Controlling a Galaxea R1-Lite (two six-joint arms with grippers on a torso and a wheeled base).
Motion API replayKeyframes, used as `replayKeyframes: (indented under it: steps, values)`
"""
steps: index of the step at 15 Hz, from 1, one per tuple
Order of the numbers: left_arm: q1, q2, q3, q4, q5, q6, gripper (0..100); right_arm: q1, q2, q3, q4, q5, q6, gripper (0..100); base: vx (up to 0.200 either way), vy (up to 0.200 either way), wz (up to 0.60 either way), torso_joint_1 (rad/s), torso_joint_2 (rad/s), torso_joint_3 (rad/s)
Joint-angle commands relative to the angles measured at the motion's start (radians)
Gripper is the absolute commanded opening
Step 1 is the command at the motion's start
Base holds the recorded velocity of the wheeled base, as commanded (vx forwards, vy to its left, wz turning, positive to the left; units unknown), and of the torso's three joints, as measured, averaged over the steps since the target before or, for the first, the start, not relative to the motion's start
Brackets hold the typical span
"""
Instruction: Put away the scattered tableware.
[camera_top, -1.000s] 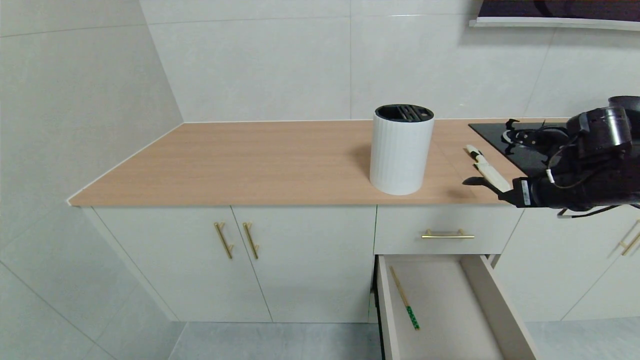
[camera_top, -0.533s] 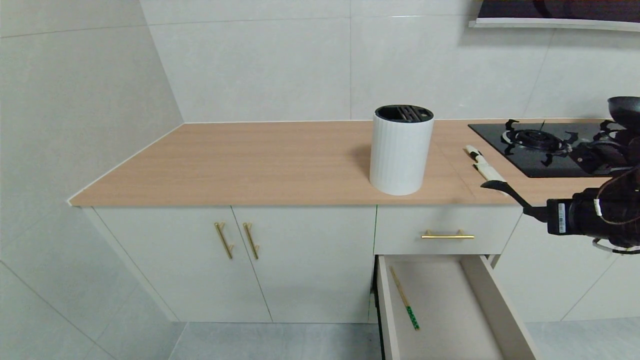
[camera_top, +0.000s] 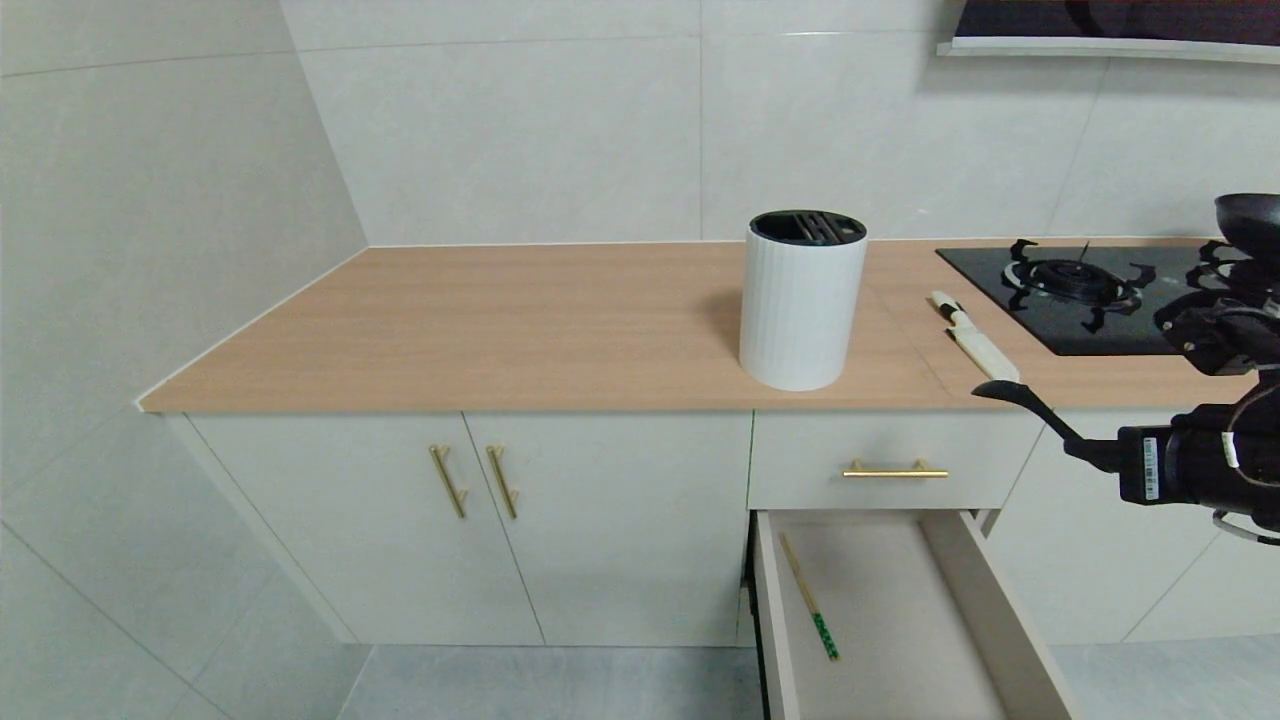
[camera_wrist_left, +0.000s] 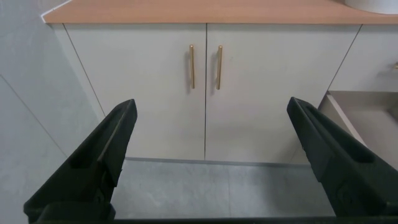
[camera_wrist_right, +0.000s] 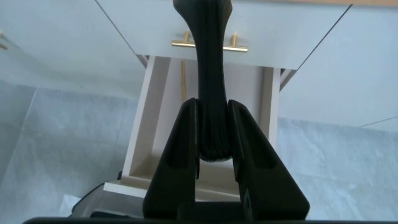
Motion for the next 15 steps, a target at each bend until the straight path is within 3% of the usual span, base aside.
replayKeyframes:
  steps: [1,9,15]
  values:
    - [0.0,0.0,0.0,0.0,0.001,0.0,100,0.001,-0.007,0.003,0.0,0.0,0.0,0,0.0,0.0,0.0,-0.056,0.14,0.095]
    - [0.0,0.0,0.0,0.0,0.001,0.0,100,0.018,0.055,0.006,-0.005,0.003,-0.025,0,0.0,0.0,0.0,-0.19,0.45,0.26]
    - [0.0,0.0,0.0,0.0,0.001,0.0,100,0.042,0.207,-0.002,-0.193,-0.002,-0.052,0,0.0,0.0,0.0,-0.186,0.48,0.29]
